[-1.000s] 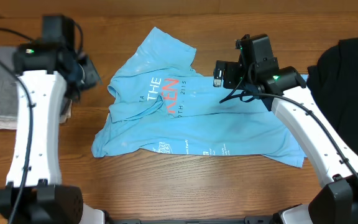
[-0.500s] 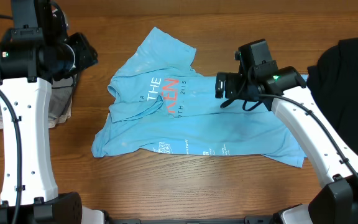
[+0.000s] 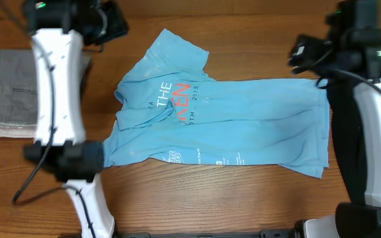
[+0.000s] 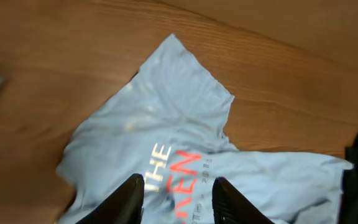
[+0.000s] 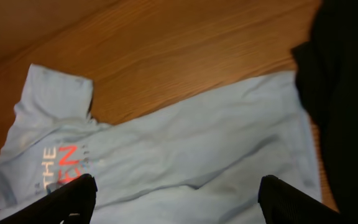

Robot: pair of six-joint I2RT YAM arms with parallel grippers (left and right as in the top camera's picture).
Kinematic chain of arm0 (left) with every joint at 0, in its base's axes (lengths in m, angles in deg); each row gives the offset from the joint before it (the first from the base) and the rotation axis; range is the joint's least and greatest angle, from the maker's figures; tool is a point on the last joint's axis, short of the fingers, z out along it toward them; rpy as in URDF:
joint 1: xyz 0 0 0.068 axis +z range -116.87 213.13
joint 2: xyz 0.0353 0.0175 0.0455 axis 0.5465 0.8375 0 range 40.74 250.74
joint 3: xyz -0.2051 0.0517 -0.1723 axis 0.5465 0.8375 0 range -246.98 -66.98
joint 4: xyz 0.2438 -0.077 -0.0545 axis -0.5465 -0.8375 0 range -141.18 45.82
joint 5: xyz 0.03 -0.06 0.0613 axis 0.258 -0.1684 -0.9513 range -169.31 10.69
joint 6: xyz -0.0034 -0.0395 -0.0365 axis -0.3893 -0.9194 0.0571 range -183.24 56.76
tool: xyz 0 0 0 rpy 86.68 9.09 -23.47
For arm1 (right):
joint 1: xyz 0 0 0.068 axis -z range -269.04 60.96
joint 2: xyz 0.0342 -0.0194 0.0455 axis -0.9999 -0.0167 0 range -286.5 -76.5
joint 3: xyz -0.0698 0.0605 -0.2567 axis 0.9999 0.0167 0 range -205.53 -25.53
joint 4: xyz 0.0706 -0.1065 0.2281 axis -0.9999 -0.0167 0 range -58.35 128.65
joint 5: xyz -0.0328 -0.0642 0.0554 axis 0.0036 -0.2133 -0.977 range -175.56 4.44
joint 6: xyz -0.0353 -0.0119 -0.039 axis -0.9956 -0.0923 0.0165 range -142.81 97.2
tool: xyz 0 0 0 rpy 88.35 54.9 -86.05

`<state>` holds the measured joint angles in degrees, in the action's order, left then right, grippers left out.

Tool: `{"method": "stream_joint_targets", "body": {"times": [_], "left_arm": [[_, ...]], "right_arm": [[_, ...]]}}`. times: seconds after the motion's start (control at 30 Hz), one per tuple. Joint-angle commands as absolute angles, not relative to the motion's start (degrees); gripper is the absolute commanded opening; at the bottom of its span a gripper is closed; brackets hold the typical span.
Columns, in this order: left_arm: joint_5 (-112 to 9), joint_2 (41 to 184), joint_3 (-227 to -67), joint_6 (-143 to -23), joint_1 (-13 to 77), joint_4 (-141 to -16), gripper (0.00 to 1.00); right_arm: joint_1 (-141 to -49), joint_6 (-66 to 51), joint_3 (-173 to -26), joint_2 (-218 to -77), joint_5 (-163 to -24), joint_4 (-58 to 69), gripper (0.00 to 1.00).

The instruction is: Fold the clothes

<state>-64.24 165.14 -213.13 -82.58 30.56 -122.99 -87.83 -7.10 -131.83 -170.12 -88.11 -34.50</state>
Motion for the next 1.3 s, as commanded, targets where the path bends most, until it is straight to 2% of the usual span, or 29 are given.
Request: {"method": "stream_joint_targets", "body": {"times": [0.0, 0.1, 0.23, 0.33, 0.43, 0.63, 0.73, 0.93, 1.1, 1.27], "left_arm": [[-63.5, 171.4, -215.7, -77.3, 27.0, -119.9, 0.40], [-64.9, 175.1, -215.7, -75.1, 25.0, -114.5, 0.44], [-64.9, 179.0, -215.7, -71.5, 23.4, -105.8, 0.59], [-65.9, 181.0, -215.6, -70.9, 23.0, -101.1, 0.49], [-66.2, 183.2, -215.6, -70.9, 22.9, -97.8, 0.47], [-66.2, 189.3, -215.6, -70.8, 22.9, -94.1, 0.52], [-66.2, 191.8, -215.6, -70.5, 22.9, -93.6, 0.56], [-66.2, 195.2, -215.6, -70.5, 22.9, -93.2, 0.58], [-66.3, 197.0, -215.6, -68.9, 22.9, -92.3, 0.66], [-69.3, 198.2, -215.5, -67.5, 22.9, -90.3, 0.66]], "right_arm": [[-83.5, -10.2, -132.7, -172.1, -88.2, -35.7, 0.88], [-81.0, -12.5, -132.7, -175.8, -88.2, -35.3, 0.88], [-78.4, -14.8, -132.7, -182.9, -88.2, -31.8, 0.89], [-77.2, -15.6, -132.7, -187.7, -88.2, -28.7, 0.89], [-77.1, -15.8, -132.7, -192.1, -88.2, -26.1, 0.87], [-77.1, -15.8, -132.7, -199.4, -88.2, -22.5, 0.79], [-77.1, -15.7, -132.6, -202.9, -88.2, -21.5, 0.79], [-77.1, -15.6, -132.6, -208.5, -88.2, -20.7, 0.79], [-77.1, -15.3, -132.6, -210.3, -88.2, -19.3, 0.79], [-77.1, -15.3, -132.6, -210.3, -88.2, -19.3, 0.79]]}}
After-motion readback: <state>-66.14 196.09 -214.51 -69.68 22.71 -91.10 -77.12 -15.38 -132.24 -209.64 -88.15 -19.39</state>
